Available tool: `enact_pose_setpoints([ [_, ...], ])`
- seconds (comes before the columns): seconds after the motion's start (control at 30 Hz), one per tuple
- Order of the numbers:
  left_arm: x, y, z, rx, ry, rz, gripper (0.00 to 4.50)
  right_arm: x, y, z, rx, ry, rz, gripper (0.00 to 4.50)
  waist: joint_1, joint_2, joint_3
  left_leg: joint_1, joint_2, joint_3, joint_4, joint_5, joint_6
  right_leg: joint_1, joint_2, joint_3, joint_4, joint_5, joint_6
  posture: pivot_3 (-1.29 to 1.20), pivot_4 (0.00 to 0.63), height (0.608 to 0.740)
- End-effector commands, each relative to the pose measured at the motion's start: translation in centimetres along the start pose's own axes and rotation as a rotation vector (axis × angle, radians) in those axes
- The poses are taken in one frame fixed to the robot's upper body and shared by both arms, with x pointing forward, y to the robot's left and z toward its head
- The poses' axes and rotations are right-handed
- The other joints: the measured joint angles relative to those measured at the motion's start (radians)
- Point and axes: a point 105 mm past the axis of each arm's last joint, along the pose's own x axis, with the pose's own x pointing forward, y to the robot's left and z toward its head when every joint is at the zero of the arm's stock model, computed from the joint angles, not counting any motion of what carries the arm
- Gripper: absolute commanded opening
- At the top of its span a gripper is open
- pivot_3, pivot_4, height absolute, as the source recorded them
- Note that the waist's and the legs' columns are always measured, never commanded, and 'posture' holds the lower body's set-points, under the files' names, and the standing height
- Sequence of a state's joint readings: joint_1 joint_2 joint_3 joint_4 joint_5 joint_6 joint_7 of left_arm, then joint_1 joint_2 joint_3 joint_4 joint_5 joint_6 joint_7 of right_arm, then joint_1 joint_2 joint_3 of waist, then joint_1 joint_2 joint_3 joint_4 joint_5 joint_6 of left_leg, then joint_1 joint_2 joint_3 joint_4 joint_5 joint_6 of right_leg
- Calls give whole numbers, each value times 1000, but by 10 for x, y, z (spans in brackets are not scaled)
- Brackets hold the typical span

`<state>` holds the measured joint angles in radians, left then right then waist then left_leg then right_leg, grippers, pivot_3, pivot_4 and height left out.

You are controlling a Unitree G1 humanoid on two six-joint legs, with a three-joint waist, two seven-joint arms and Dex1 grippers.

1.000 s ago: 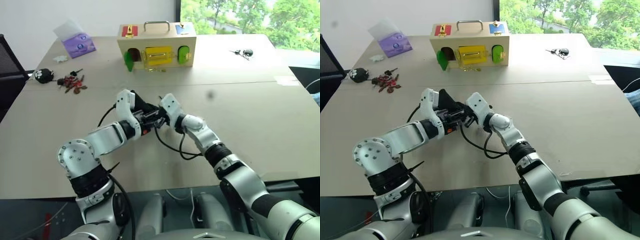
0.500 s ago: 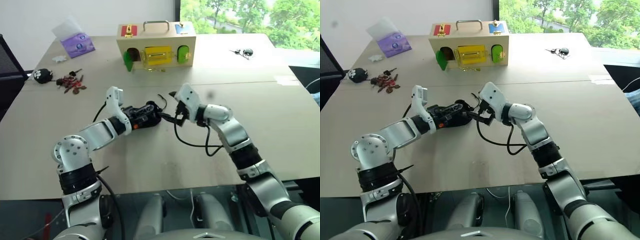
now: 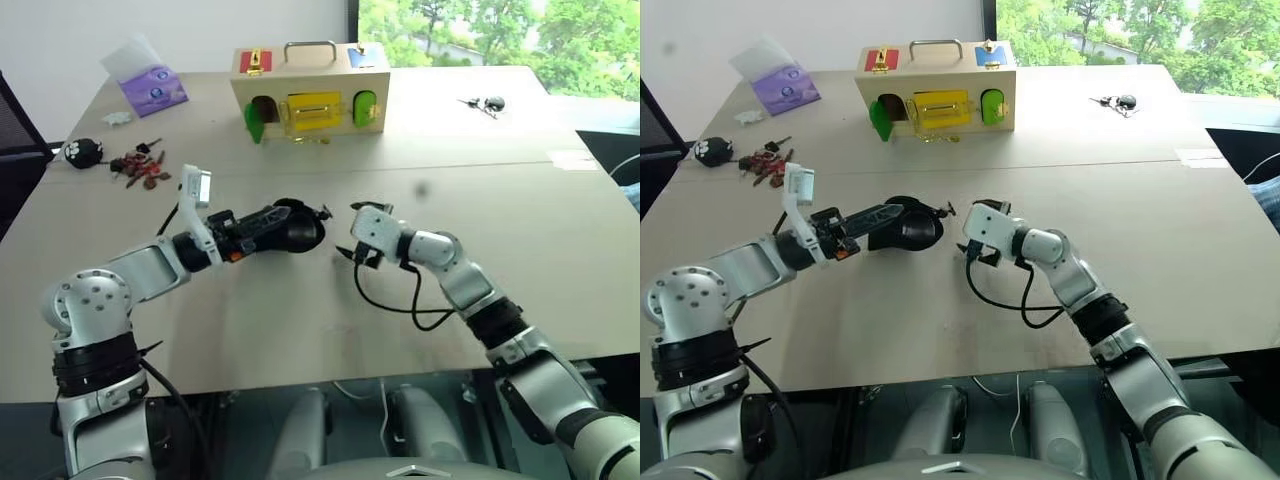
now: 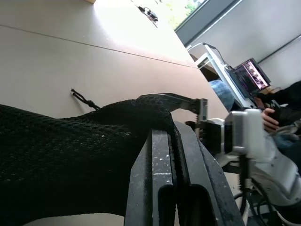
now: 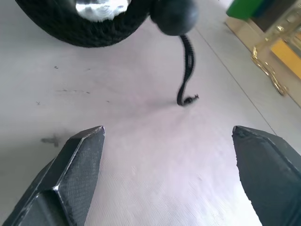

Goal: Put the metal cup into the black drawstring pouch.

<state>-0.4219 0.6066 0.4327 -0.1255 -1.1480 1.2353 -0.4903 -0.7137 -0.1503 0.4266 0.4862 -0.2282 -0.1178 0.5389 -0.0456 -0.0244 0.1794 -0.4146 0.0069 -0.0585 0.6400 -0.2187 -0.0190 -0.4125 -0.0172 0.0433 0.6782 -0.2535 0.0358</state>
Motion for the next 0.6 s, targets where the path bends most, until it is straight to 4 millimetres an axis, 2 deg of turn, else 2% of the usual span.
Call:
enact_pose_setpoints([
  [0.03, -7, -14, 4, 39, -12, -51, 0, 19, -1, 13, -27, -66, -70, 4396, -1, 0, 0, 0, 0, -1, 0, 0, 0, 0, 0, 0, 0, 0, 0, 0, 150, 740],
  [0.07, -9, -16, 3, 41, -10, -50, 0, 25, 0, 13, -10, -73, -100, 4396, 0, 0, 0, 0, 0, -1, 0, 0, 0, 0, 0, 0, 0, 0, 0, 0, 150, 740],
  [0.1, -11, -17, 2, 44, -6, -45, 0, 29, 1, 13, -2, -81, -116, 3887, -2, 0, 0, 0, 0, -1, 0, 0, 0, 0, 0, 0, 0, 0, 0, 0, 150, 740],
  [0.13, -14, -18, 1, 49, -4, -40, 0, 32, 3, 15, -6, -94, -120, 3628, -2, 0, 0, 0, 1, -2, 0, 0, 0, 0, 0, 1, 0, 0, 0, 0, 150, 740],
  [0.17, -16, -19, 1, 52, -4, -36, 0, 34, 1, 16, 4, -105, -147, 3219, 0, 0, 0, 0, 1, -2, -1, 0, 0, 0, 0, 1, 0, 0, 0, 0, 150, 740],
  [0.2, -19, -19, 2, 53, -7, -30, 0, 34, -1, 16, 19, -113, -168, 2538, 1, 0, 0, 0, 1, -3, -1, 0, 0, 0, 0, 0, 0, 0, 0, 0, 150, 740],
  [0.23, -22, -19, 2, 56, -12, -19, 0, 35, -2, 16, 20, -121, -178, 2178, 3, 0, 0, 0, 2, -3, -1, 0, 0, 0, 0, 0, 0, 0, 0, 0, 150, 740],
  [0.3, -27, -20, 2, 58, -21, -5, 0, 34, -5, 17, 30, -136, -205, 1139, 5, 0, 0, 0, 1, -3, -1, 0, 0, 0, -1, 0, -1, 0, 0, 0, 150, 740],
  [0.33, -29, -20, 1, 60, -26, 6, 0, 33, -6, 17, 28, -142, -212, 791, 5, 0, 0, 0, 1, -3, -1, 0, 0, 0, -1, 0, -1, 0, 0, 0, 150, 740],
  [0.37, -31, -20, 1, 61, -32, 13, 0, 32, -8, 18, 32, -148, -222, 755, 4, 0, 0, 0, 1, -3, -1, 0, 0, 0, -1, 0, -1, 0, 0, 0, 150, 740],
  [0.4, -32, -20, 0, 61, -40, 18, 0, 31, -11, 18, 28, -153, -233, 164, 4, 0, 0, 0, 1, -3, -1, 0, 0, 0, -2, 0, 0, 0, 0, 0, 150, 740],
  [0.6, -35, -24, -3, 42, -97, 21, 0, 19, -33, 22, -18, -184, -282, 164, 3, 0, 0, 0, 2, -3, -1, 0, 0, 0, -1, 0, 0, 0, 0, 0, 150, 740],
])
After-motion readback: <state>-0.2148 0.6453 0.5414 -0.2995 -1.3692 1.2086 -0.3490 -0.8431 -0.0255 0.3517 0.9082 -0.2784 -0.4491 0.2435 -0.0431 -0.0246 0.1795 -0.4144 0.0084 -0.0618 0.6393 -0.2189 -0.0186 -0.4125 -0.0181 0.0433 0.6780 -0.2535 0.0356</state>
